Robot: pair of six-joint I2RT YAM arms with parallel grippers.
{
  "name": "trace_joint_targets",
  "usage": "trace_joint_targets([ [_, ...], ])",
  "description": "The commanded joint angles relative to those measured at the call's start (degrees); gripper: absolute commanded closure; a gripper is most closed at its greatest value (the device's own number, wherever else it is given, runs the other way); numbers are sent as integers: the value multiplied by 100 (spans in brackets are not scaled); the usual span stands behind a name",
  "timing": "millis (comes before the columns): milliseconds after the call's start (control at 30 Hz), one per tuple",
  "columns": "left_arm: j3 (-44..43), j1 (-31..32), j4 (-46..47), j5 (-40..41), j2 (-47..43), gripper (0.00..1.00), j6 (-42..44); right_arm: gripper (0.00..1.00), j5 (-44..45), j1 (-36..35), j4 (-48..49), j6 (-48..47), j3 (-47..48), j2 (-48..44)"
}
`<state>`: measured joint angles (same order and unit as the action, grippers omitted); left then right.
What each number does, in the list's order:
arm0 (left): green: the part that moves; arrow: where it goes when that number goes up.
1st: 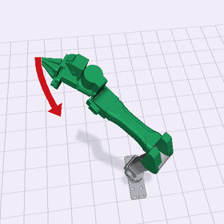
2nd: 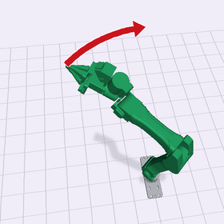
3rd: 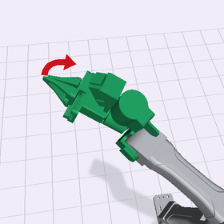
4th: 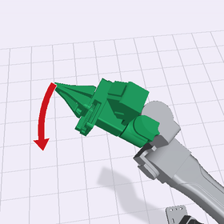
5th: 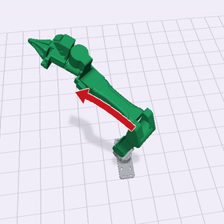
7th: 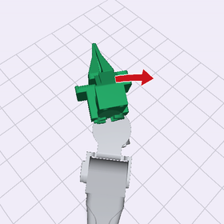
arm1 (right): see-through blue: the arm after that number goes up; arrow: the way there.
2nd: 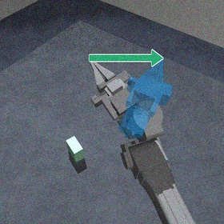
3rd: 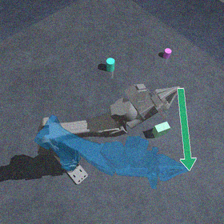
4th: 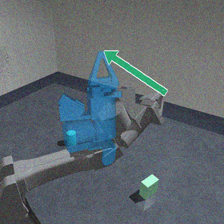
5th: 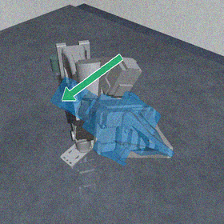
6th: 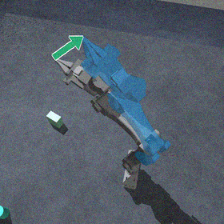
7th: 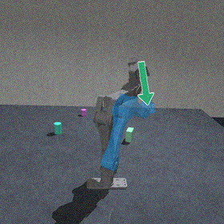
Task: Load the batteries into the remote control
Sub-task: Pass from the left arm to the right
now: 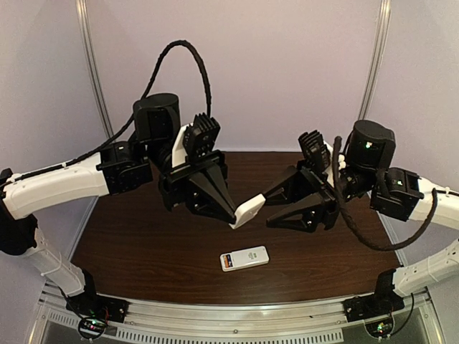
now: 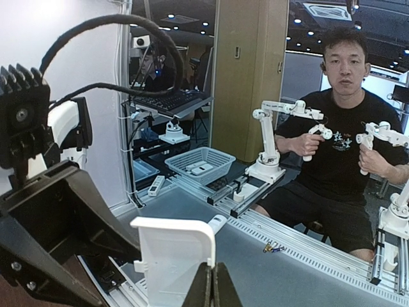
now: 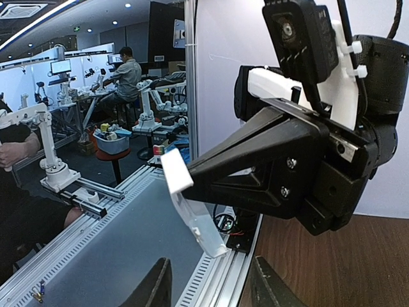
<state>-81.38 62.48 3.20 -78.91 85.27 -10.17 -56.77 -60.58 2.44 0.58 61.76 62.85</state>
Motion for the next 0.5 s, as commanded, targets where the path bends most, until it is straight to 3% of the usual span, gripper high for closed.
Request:
trace_joint_targets([
  [0,78,32,266,-119,72,100,-76,58,150,-175,-172,-276,238,140],
  [267,250,34,938,-306,154,100,-593,59,105,-355,-205,-470,441,287],
  [467,279,34,1165,-361,213,100,-730,73,111,-479,-445,-586,591,349],
])
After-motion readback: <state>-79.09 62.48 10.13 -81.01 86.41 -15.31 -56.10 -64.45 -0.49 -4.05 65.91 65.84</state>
